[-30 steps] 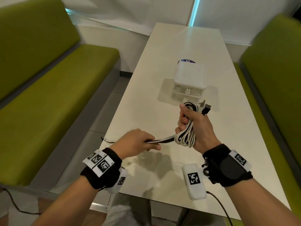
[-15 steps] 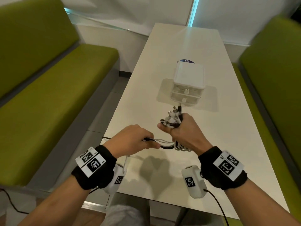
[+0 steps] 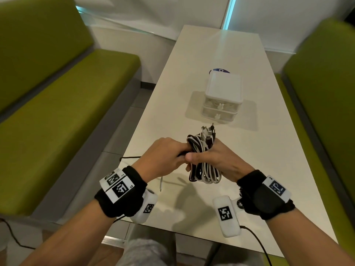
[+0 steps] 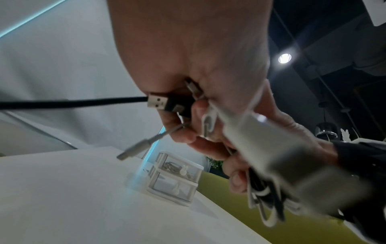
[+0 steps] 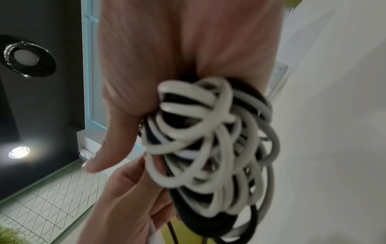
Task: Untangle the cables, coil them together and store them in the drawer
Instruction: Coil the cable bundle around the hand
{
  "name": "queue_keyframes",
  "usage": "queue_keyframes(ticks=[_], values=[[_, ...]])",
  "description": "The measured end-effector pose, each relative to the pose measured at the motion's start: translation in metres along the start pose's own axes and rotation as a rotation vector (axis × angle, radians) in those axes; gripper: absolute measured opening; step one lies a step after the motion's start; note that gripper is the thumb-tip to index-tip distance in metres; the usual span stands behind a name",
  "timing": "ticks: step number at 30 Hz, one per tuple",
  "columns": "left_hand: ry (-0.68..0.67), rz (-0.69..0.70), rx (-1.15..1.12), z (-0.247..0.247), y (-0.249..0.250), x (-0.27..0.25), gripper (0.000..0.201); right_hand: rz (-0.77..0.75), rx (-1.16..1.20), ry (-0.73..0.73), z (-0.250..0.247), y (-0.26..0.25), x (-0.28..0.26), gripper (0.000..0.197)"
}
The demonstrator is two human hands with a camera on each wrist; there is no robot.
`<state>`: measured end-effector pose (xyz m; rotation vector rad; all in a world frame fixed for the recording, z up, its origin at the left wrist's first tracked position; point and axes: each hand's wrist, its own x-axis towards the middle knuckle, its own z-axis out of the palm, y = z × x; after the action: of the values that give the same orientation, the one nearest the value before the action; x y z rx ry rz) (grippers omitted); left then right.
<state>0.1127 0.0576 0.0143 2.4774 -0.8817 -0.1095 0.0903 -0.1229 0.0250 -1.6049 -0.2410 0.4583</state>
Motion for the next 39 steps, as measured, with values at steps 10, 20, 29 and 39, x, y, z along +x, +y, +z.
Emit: queue_keyframes(ticks=[10, 20, 29, 39], values=[[-0.052, 0.01, 0.028, -0.018, 0.009, 0.008, 0.025, 0.134, -0.056, -0.121, 0.004, -0.006, -0.002, 0.059], [-0.341, -0.184, -0.131, -0.026, 0.001, 0.011, 0.042, 0.041, -0.43, -0.275, 0.007, -0.016, 0.001, 0.043], [-0.531, -0.232, -0.08, -0.018, -0.006, 0.015, 0.028, 0.139, -0.818, 0.086, 0.017, 0.016, 0.004, 0.017], [-0.184, -0.236, -0.343, -0.014, -0.013, 0.009, 0.017, 0.139, -0.612, 0.309, 0.001, 0.008, 0.008, 0.008]])
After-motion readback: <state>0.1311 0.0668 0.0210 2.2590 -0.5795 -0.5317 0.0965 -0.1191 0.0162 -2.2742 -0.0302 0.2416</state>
